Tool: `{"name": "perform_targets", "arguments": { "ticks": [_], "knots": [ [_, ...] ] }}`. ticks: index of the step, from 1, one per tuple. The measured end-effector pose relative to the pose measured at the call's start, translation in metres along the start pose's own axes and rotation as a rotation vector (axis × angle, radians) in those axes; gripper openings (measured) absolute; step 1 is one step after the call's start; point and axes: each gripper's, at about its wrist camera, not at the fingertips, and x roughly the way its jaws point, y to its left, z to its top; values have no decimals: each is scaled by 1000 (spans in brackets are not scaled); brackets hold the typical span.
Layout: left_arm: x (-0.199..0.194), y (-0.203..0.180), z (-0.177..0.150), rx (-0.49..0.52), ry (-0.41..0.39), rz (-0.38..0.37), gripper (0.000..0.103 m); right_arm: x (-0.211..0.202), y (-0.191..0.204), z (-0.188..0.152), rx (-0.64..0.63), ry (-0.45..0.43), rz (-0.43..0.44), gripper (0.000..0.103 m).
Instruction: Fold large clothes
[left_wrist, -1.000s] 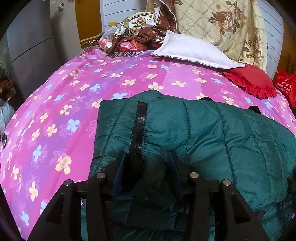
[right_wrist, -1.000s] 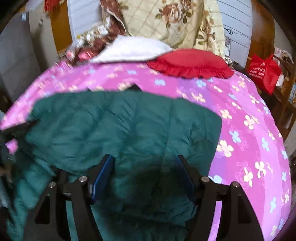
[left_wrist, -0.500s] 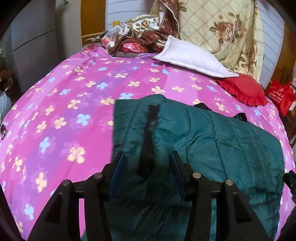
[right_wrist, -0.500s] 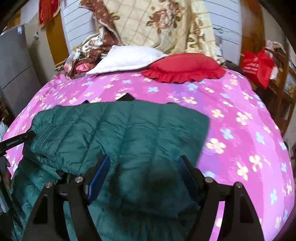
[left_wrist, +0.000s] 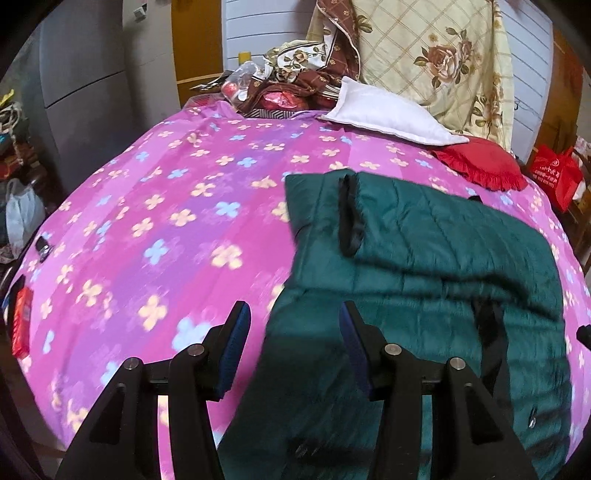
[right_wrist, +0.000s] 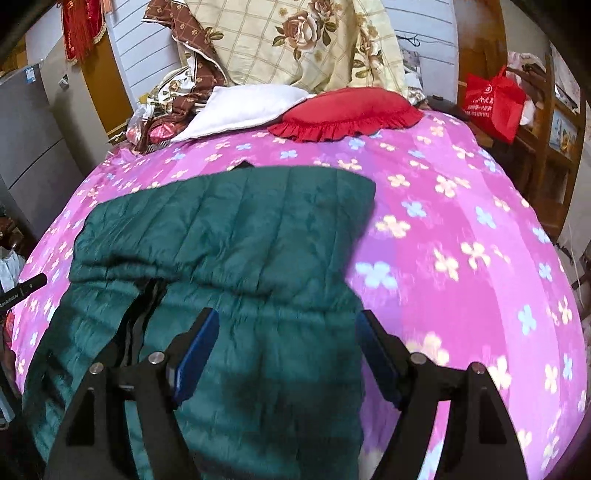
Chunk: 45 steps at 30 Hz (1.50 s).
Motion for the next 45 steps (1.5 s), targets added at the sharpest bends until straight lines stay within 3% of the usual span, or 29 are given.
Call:
{"name": "perform_targets", "arguments": {
  "ticks": [7,21,33,45],
  "knots": [
    [-23,16,-28,18,-4,20,32,-17,-1,-29,36,30,11,81],
    [-42,36,-74,18,36,18,32,-63,7,-80,-23,49,8,85],
    [-58,36,-91,42,34,14,32,-103,2,-109,-35,63,13,86],
    [-67,43,-110,52,60,15,32,-110,-7,-142,5,121,35,87]
  ]
}}
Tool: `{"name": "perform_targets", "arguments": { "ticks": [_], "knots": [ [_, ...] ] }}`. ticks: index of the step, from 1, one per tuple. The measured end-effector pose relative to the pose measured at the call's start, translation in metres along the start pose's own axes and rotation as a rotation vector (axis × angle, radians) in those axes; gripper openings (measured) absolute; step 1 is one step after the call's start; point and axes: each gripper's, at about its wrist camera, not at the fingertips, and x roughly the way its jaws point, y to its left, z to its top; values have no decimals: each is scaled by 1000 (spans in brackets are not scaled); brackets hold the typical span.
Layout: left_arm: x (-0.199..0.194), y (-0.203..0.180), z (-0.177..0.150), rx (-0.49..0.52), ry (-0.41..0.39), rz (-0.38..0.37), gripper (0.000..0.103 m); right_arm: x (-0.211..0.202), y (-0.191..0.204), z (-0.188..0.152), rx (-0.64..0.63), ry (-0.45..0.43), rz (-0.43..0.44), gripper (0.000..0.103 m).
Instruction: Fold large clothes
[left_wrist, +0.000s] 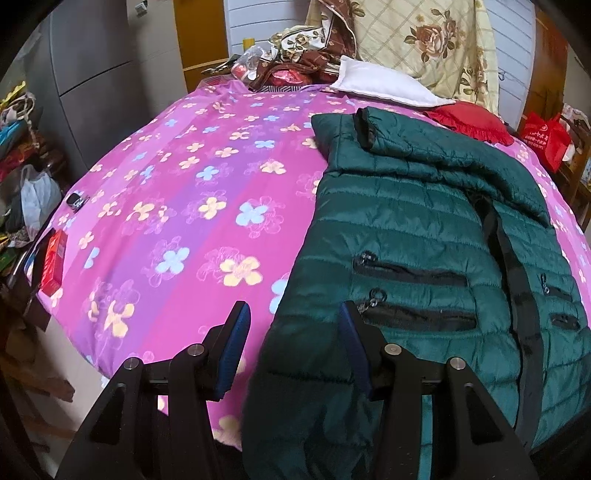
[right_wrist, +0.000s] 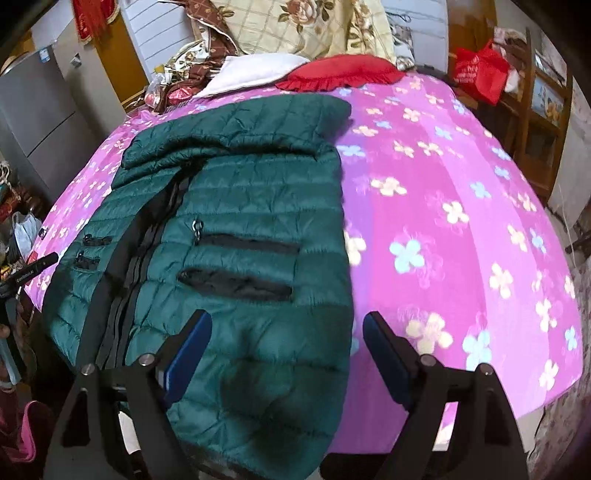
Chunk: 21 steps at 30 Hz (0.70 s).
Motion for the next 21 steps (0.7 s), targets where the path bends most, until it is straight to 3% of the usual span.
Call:
{"name": "perform_targets", "arguments": {
  "ticks": [8,21],
  "knots": [
    [3,9,-14,-11,37,-7,32,6,-5,-20,-19,52,-1,88],
    [6,43,-29,-101,134,-152,32,13,-18,-44,-16,131,67,90]
  ]
}}
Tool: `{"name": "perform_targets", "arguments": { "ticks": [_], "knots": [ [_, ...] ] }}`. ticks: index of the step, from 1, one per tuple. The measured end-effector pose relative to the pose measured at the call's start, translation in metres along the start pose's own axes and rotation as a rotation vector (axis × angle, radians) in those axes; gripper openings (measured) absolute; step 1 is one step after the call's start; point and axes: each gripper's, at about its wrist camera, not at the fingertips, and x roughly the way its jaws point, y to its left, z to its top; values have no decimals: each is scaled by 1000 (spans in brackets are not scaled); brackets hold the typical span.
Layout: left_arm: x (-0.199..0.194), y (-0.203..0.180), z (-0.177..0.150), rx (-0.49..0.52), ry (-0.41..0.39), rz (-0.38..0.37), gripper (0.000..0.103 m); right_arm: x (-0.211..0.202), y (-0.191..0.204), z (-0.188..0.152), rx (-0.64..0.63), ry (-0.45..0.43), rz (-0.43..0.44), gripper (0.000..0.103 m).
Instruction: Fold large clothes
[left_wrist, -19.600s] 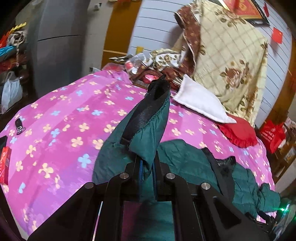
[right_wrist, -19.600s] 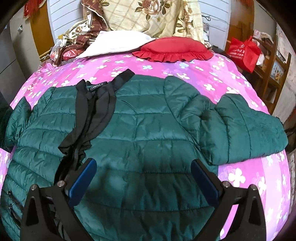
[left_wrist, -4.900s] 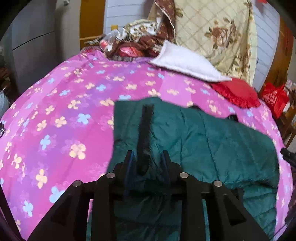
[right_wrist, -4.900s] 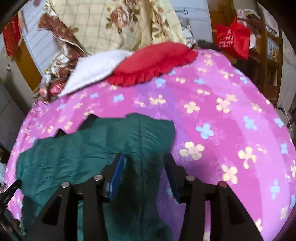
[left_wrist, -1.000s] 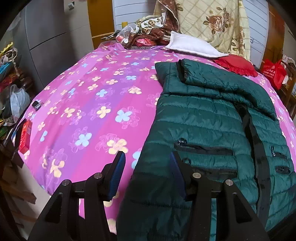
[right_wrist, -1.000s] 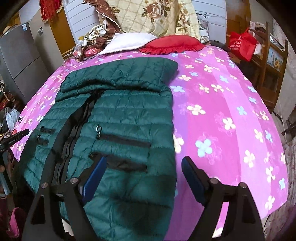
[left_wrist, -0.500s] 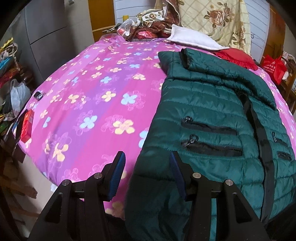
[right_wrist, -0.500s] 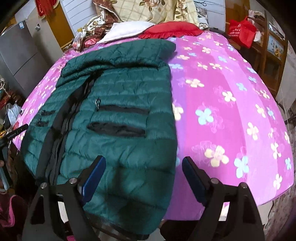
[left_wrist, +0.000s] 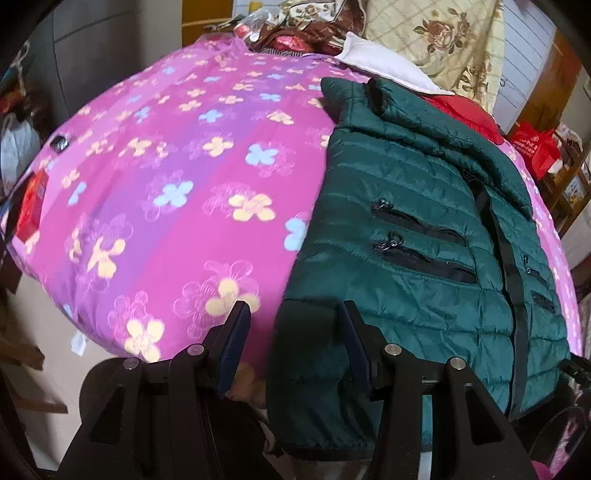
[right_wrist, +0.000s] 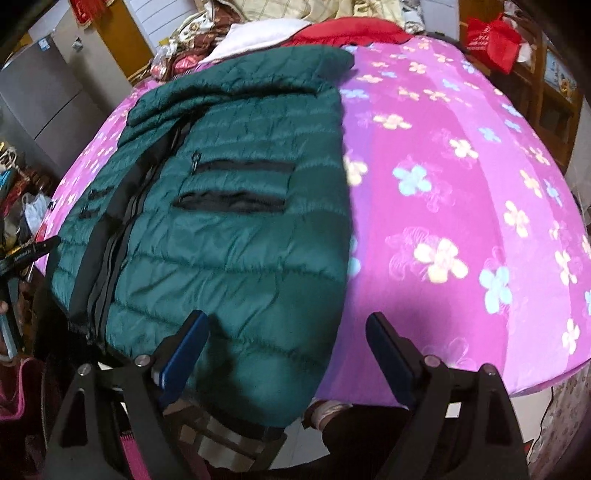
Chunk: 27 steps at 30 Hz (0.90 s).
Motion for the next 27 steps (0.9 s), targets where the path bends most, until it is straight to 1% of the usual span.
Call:
{"name": "perform_targets", "arguments": {
  "ticks": [3,7,11,13,17,22,27],
  "knots": [
    [3,11,-3,-48,33,-56,34,1,-1,-2,-5,3,24,90],
    [11,17,-9,-82,82,-112,36,5,-2,-2,3,16,49,91],
    [13,13,-14,-71,101,-138,37,13,-4,-3,7,38,66,91],
    [14,10,-16,-57,111,-142,40,15,-4,-2,14,45,79,91],
    [18,6,-17,-44,120,-141,43,20,0,2,26,47,143,91],
    [19,4,-17,-25,114,-125,44,26,11,8,-22,42,139,91],
    [19,1,-19,-10,101,-103,44,28,14,8,-47,31,151,93]
  ]
}}
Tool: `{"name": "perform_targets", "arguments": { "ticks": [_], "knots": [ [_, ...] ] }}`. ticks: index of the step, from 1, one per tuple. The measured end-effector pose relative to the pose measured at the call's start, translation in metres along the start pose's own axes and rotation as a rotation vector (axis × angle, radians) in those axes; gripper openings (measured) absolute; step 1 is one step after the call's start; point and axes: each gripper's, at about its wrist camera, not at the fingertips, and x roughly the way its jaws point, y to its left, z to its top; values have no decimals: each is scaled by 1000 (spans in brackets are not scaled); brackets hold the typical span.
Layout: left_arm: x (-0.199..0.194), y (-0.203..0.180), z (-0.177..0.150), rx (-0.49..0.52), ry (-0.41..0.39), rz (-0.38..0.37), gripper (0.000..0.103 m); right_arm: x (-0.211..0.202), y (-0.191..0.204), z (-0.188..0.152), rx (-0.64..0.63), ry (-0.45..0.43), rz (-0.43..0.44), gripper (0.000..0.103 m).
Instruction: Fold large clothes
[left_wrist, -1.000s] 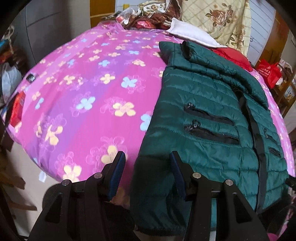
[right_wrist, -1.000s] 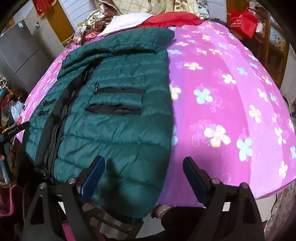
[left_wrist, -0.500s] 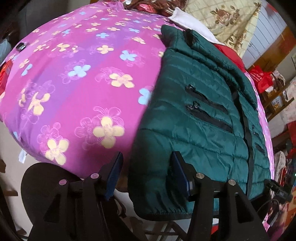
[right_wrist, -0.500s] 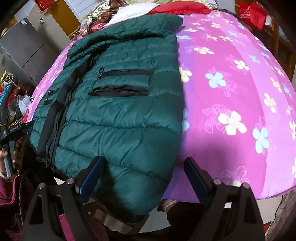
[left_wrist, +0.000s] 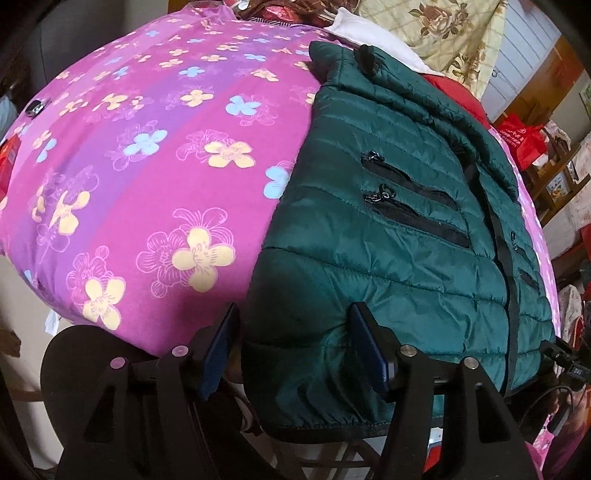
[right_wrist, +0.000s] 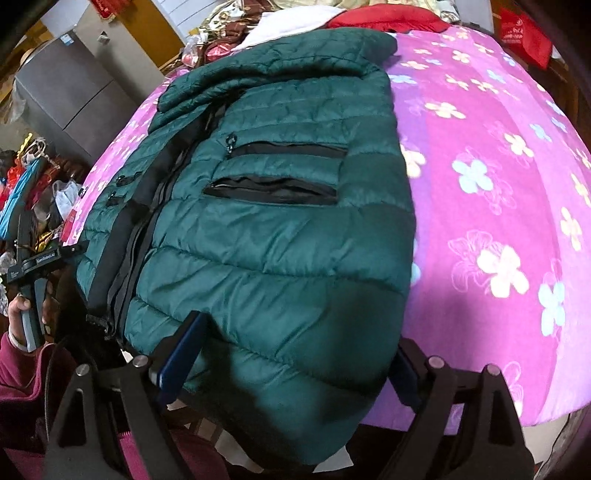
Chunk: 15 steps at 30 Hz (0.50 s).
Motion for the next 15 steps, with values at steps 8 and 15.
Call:
{"name": "perform_targets", "arguments": {
  "ticks": [8,15],
  "knots": [
    [1,-3,-1,19,-3,13,45,0,2,0,-25,-13,5,93],
    [-13,-19,-4,84,-76,47,3,-2,7,0,-81,-34,0,67]
  ]
}}
